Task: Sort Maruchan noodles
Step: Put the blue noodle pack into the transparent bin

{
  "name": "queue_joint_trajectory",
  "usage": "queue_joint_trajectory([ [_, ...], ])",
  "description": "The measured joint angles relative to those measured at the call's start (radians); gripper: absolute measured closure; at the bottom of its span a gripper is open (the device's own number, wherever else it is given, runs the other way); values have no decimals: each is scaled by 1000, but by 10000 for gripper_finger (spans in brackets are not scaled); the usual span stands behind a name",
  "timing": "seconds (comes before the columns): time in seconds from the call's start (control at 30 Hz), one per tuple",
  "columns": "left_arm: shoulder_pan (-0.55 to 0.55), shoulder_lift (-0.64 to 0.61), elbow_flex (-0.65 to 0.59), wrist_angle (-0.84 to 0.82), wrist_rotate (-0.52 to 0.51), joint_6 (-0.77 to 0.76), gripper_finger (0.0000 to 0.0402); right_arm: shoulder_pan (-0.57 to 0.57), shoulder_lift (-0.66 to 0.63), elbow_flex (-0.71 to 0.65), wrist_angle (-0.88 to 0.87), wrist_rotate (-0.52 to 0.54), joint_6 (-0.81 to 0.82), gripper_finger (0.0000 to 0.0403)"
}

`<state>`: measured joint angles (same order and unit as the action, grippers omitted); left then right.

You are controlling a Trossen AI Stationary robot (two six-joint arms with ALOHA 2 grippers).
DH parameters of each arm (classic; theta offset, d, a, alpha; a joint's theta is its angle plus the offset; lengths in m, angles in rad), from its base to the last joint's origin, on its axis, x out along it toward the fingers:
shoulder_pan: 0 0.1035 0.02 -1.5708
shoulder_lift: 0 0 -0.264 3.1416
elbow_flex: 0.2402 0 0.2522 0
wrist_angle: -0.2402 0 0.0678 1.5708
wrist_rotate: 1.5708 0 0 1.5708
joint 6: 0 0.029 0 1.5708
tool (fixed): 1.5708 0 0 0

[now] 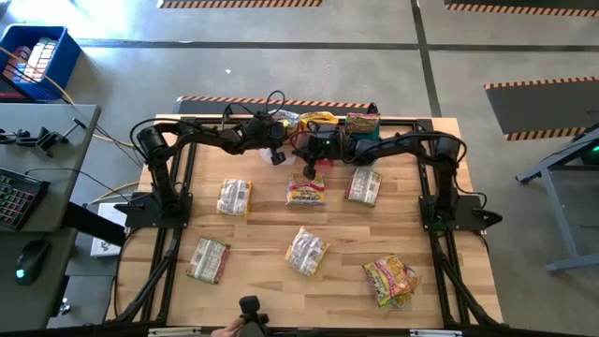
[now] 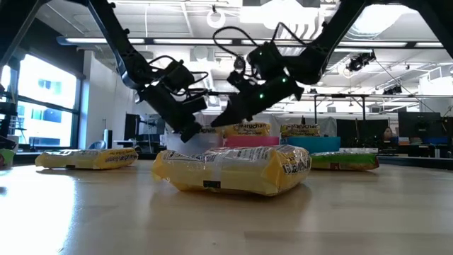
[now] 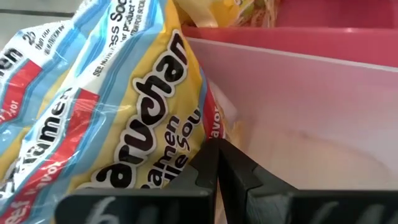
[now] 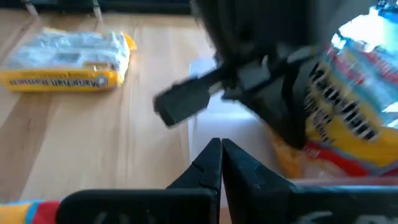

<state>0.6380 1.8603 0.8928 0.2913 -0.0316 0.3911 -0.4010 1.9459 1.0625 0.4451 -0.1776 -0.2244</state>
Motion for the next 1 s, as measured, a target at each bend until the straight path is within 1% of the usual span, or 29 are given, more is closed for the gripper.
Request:
queue_joint_trajectory([
  [0.23, 1, 0, 0, -7, -11, 2, 402, 17, -77, 0, -66, 4, -56, 403],
  [0.3, 1, -3, 0, -8, -14, 2, 402, 27, -87, -5, -53, 45, -89, 403],
  [0.4, 3, -16, 0, -15, -15, -1, 402, 39, -89, -62, 77, 99, -114, 403],
  [0.53, 14, -45, -1, -15, -16, -26, 401, 42, -89, -173, 273, 94, -75, 403],
  [0.67, 22, -48, -1, -19, -5, -51, 402, 41, -88, -264, 407, 93, -43, 403],
  [0.77, 21, -48, -1, -31, -1, -58, 402, 41, -88, -302, 450, 93, -40, 403],
  [1.0, 18, -48, -1, -70, 27, -61, 398, 41, -88, -314, 431, 91, -20, 403],
])
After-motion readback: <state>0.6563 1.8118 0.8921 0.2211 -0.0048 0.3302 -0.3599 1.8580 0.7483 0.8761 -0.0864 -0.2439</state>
